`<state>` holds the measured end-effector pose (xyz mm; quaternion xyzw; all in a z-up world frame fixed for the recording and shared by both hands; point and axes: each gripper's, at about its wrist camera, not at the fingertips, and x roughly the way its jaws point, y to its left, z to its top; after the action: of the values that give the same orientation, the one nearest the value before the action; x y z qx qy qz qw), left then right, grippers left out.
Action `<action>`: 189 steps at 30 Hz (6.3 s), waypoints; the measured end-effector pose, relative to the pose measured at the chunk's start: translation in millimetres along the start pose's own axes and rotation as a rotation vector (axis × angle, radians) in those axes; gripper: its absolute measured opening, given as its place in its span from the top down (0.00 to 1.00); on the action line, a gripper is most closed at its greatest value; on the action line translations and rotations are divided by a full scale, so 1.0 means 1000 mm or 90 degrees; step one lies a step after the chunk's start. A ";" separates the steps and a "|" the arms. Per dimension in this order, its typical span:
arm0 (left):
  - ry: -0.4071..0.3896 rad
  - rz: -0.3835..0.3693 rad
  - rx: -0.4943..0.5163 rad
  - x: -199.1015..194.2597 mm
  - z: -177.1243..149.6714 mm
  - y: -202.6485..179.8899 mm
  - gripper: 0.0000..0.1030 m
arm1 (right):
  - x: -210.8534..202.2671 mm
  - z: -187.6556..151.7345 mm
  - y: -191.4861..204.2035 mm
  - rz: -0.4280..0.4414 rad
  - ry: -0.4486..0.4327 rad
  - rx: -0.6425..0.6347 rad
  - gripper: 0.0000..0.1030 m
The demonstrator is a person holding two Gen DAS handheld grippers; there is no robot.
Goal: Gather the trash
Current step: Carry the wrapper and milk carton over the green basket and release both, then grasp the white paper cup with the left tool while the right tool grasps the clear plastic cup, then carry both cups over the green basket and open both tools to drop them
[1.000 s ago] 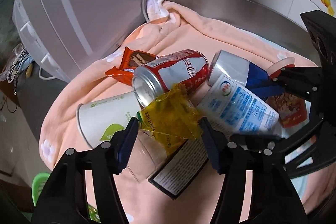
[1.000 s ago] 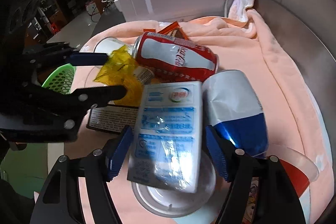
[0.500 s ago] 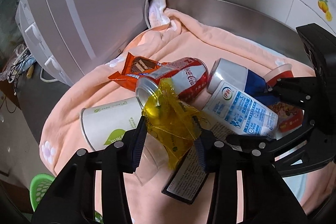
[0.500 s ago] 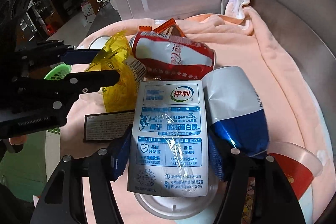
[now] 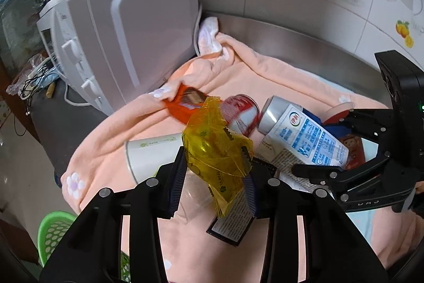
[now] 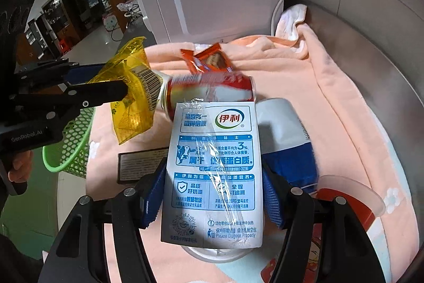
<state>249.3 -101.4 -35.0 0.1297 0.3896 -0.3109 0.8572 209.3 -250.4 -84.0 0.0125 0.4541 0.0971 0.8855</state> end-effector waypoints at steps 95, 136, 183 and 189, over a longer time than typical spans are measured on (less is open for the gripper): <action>0.094 0.244 -0.222 -0.048 -0.102 0.158 0.29 | 0.057 0.045 0.108 0.128 0.017 -0.002 0.27; 0.108 0.067 -0.095 0.067 -0.004 0.059 0.20 | 0.026 -0.008 0.030 0.136 0.005 0.118 0.51; 0.073 0.204 -0.283 -0.069 -0.134 0.180 0.99 | 0.059 0.032 0.188 0.279 0.033 -0.063 0.51; 0.113 0.247 -0.307 -0.069 -0.160 0.196 0.98 | 0.078 0.038 0.214 0.292 0.053 -0.087 0.51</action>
<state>244.8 154.7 -93.5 0.0216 0.4930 -0.0279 0.8693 250.5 -23.6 -100.6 0.0513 0.4679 0.3265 0.8196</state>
